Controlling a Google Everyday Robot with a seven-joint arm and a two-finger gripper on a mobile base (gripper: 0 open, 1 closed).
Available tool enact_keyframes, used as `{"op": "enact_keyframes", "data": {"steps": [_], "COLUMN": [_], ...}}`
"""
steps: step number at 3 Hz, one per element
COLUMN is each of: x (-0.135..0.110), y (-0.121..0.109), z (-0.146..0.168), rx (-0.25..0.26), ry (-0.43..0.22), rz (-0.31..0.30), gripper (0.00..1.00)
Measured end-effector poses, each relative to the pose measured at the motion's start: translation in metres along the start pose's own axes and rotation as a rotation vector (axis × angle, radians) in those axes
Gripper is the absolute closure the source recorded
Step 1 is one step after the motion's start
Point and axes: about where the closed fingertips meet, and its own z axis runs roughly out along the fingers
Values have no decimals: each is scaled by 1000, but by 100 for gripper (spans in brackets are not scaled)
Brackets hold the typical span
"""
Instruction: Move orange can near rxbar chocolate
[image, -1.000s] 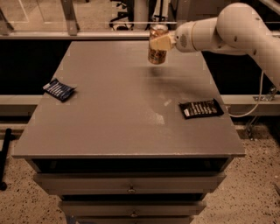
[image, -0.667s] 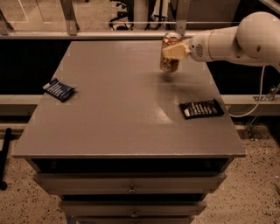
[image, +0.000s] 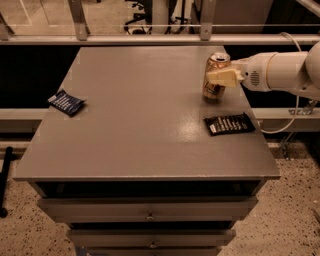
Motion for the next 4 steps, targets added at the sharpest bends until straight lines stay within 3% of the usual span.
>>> {"op": "enact_keyframes", "data": {"steps": [1,2,4], "x": [6,16,34], "y": [-2,-2,8], "z": [-19,-32,-54], "rx": [15,14,-26], "ry": [-5,6,44], "rz": [-15,-35,-57], "gripper": [100,86,39]}}
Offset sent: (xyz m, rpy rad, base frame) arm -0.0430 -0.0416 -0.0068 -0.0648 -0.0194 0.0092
